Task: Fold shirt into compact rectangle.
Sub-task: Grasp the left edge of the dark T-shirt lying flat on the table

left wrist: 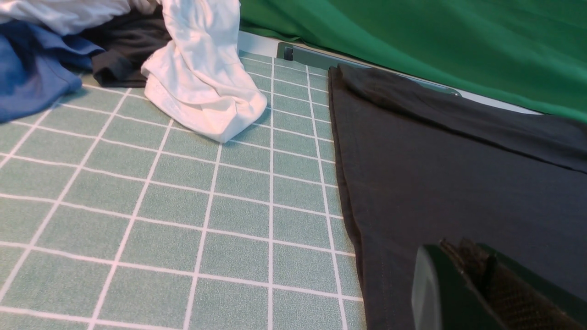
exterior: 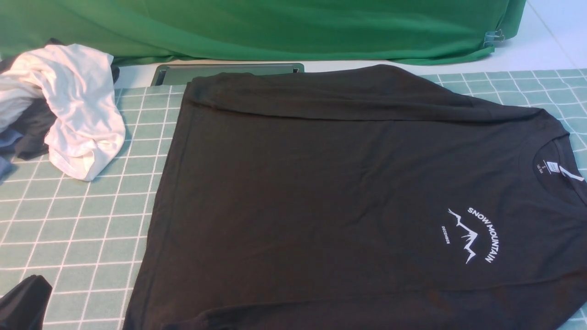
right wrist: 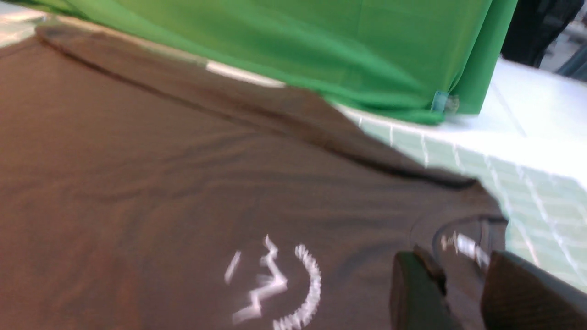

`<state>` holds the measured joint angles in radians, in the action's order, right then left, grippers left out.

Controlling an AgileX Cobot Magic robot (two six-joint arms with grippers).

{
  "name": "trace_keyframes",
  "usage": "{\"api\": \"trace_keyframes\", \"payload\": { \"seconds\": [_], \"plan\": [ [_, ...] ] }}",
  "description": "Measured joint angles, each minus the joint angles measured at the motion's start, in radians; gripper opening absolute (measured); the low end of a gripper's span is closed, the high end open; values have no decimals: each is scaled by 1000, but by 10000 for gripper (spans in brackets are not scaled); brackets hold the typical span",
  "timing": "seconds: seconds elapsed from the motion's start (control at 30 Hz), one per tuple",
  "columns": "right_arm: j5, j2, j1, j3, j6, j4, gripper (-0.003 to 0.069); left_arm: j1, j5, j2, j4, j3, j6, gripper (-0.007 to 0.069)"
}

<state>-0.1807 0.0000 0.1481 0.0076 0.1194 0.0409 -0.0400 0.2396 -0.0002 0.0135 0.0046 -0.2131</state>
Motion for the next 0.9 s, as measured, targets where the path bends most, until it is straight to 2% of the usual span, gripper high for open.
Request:
{"api": "trace_keyframes", "payload": {
  "seconds": [0.07, 0.1, 0.13, 0.2, 0.23, 0.27, 0.3, 0.33, 0.43, 0.57, 0.63, 0.73, 0.83, 0.9],
  "plan": [
    [49, 0, 0, 0, -110, 98, 242, 0, -10, 0, -29, 0, -20, 19],
    [79, 0, 0, 0, -215, 180, 242, 0, -16, 0, -85, 0, -56, 19],
    [84, 0, 0, 0, -260, 196, 242, 0, -16, 0, -100, 0, -65, 19],
    [131, 0, 0, 0, -575, 357, 242, 0, -18, 0, -373, 0, -241, 19],
    [134, 0, 0, 0, -597, 371, 242, 0, -18, 0, -417, 0, -252, 19],
    [140, 0, 2, 0, -748, 407, 242, 0, -18, 0, -571, 0, -321, 19],
    [141, 0, 2, 0, -748, 410, 242, 0, -18, 0, -586, 0, -326, 19],
    [146, 0, 2, 0, -822, 426, 242, 0, -18, 0, -670, 0, -359, 19],
    [149, 0, 2, 0, -856, 434, 242, 0, -25, 0, -694, 0, -370, 19],
    [188, 0, 5, 0, -852, 437, 237, 0, -89, 0, -686, 0, -360, 19],
    [234, 0, 12, 0, -813, 438, 211, 0, -140, 0, -656, -7, -346, 19],
    [311, 13, 55, -66, -617, 441, 67, 0, -161, 47, -532, -162, -321, 19],
    [275, 110, 102, -235, -360, 444, 28, 0, 43, 234, -395, -408, -310, 19],
    [129, 205, 131, -394, -201, 445, 27, 0, 254, 388, -343, -542, -296, 19]
  ]
}}
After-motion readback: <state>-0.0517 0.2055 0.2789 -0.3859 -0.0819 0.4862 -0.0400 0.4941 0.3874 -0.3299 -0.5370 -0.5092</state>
